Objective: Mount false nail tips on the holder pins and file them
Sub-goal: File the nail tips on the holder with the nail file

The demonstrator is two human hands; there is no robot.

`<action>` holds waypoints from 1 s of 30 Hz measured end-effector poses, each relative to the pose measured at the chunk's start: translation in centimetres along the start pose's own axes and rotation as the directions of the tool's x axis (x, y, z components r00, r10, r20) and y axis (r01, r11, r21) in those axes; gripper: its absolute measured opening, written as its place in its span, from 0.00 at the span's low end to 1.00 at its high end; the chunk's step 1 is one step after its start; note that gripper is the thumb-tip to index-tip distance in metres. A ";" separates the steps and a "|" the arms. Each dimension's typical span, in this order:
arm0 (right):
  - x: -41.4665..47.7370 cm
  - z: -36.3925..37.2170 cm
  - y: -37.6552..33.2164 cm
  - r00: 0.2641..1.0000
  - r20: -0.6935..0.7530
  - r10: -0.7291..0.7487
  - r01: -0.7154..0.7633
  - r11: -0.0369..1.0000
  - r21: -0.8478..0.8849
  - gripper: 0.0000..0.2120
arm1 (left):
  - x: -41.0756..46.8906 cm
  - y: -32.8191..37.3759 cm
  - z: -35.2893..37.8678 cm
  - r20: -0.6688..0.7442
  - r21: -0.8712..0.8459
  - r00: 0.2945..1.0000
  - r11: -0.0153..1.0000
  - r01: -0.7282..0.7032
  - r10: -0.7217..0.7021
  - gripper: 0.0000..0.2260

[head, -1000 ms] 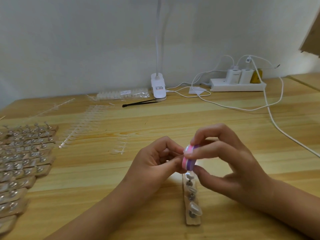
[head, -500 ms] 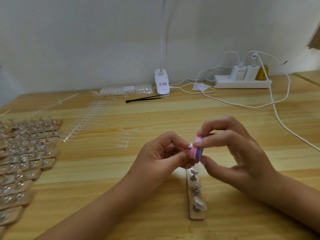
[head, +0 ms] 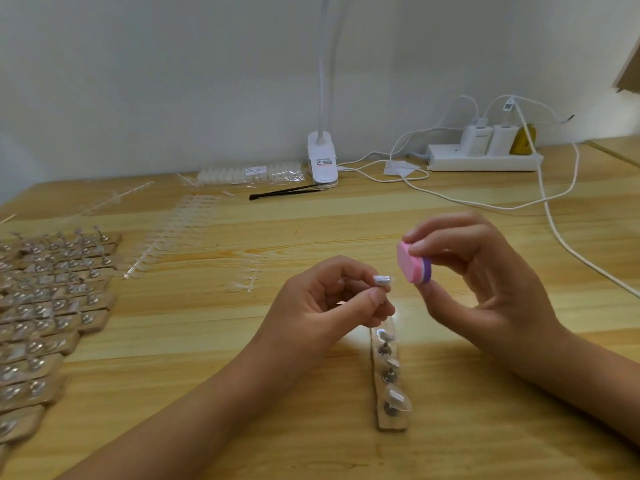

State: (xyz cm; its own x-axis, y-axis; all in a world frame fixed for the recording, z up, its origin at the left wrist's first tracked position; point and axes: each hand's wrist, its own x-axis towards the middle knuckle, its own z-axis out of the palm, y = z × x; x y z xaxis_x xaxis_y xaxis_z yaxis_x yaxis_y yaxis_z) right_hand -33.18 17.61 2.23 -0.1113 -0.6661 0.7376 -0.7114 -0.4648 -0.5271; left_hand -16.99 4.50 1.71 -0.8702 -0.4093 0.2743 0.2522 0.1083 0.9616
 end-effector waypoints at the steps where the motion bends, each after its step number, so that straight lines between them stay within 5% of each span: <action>1: -0.1 0.2 -0.2 0.999 0.020 -0.039 0.040 0.999 -0.032 0.11 | 0.0 -0.1 0.0 -0.009 0.007 1.000 1.000 -0.001 0.001 0.04; 30: -0.1 0.4 0.5 0.999 0.035 0.012 -0.008 0.995 -0.102 0.11 | -0.1 -0.7 0.3 -0.034 0.102 0.997 0.993 -0.065 0.069 0.10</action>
State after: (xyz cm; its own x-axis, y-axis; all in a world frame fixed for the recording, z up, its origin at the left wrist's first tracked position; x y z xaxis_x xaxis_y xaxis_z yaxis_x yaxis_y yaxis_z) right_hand -33.28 17.23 1.74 -0.0950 -0.6917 0.7159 -0.7778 -0.3973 -0.4871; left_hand -17.16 4.71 1.04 -0.8359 -0.4314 0.3394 0.2637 0.2266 0.9376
